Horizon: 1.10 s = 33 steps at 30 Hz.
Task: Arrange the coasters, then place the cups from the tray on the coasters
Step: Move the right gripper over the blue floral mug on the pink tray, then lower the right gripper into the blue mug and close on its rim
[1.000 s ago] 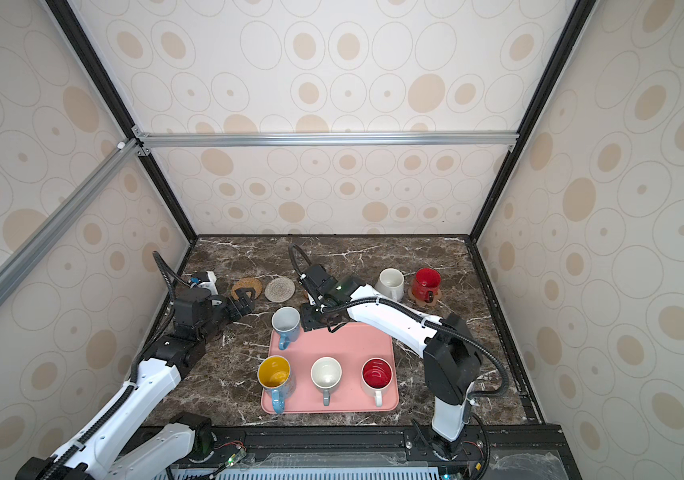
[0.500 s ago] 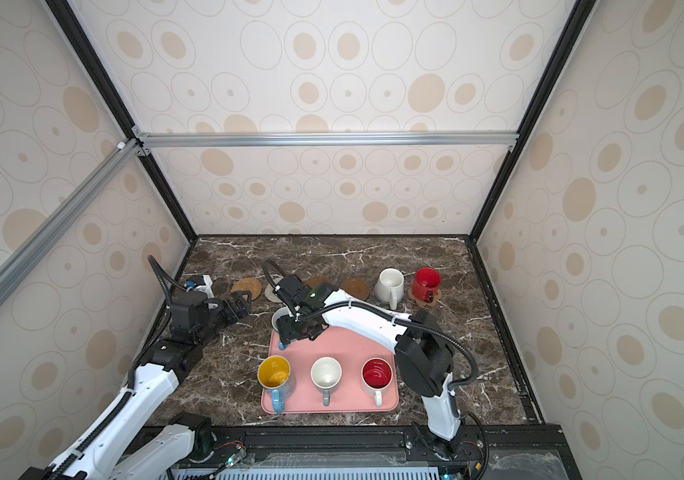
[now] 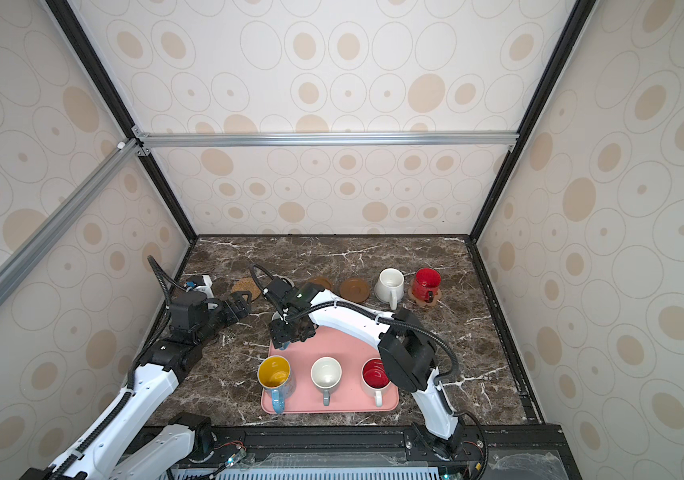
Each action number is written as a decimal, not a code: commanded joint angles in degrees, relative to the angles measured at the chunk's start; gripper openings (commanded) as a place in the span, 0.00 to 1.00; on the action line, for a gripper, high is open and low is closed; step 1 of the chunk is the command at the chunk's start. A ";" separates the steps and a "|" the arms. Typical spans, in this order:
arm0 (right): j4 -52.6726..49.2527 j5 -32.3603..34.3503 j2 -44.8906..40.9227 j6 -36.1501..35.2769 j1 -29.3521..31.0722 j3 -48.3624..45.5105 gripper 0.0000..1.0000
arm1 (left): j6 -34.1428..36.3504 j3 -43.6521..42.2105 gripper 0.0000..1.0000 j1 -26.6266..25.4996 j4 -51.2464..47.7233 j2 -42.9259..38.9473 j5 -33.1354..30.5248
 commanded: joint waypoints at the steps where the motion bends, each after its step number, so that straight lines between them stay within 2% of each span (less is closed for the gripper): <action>1: -2.24 2.38 1.39 -0.39 0.39 1.61 0.73 | -0.16 0.64 1.00 0.44 -0.35 -0.89 0.00; 33: -4.29 13.41 -0.68 2.00 0.50 -1.93 0.72 | -0.72 0.41 1.00 0.52 -0.08 -0.93 0.57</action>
